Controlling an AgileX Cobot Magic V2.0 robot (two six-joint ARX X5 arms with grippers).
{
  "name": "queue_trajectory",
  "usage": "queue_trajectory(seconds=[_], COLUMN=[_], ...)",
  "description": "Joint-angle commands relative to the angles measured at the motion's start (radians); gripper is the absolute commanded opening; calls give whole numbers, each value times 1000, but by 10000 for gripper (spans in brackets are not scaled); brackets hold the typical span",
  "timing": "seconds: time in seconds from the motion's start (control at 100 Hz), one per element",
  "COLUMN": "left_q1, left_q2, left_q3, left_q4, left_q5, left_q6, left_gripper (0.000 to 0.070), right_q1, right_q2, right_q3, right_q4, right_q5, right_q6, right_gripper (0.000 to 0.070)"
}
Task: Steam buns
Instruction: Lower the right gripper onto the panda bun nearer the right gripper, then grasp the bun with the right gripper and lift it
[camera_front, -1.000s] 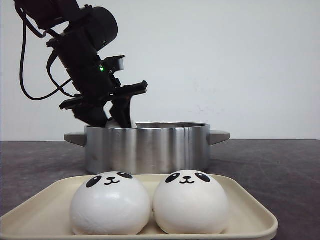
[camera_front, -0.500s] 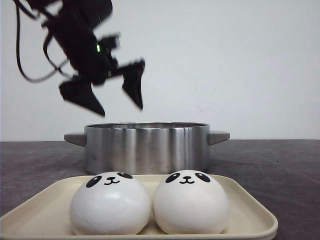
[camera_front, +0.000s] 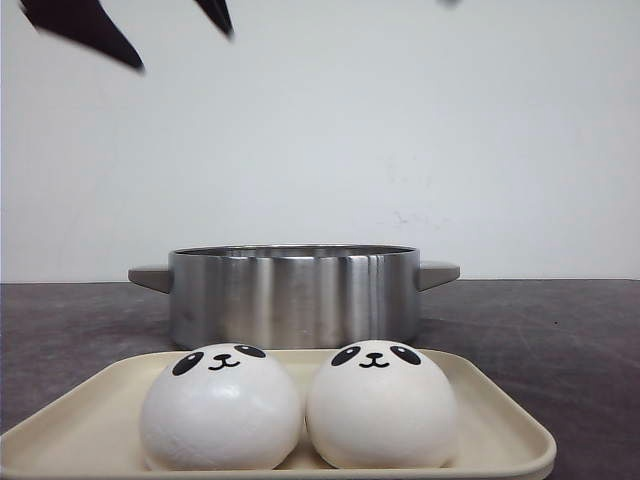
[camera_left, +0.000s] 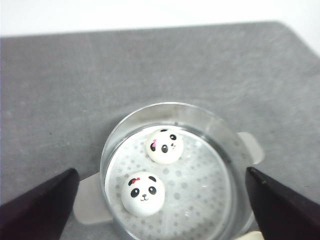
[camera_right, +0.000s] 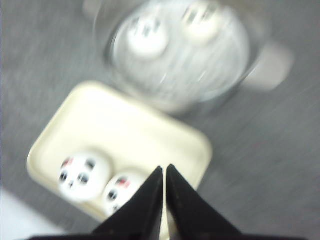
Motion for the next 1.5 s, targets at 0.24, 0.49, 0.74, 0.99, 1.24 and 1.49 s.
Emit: queue_trajectory(seconds=[0.24, 0.49, 0.74, 0.99, 1.24, 1.49], left_q1=[-19, -19, -19, -19, -19, -19], left_q2=[-249, -335, -337, -336, -336, -330], left_q3=[23, 23, 23, 23, 23, 23], left_q4=[-32, -34, -85, -109, -118, -135], left_q5=[-3, -3, -3, -3, -3, -3], left_q6=[-5, -5, -5, -4, -2, 1], left_gripper=[673, 673, 673, 673, 673, 673], right_q1=[43, 43, 43, 44, 41, 34], right_q2=[57, 175, 335, 437, 393, 248], right_q3=[-237, -237, -237, -237, -207, 64], right_q4=[218, 200, 266, 339, 370, 385], right_q5=[-150, -158, -209, -279, -245, -55], right_q6=[200, 198, 195, 212, 201, 43], right_gripper=[307, 384, 384, 252, 12, 7])
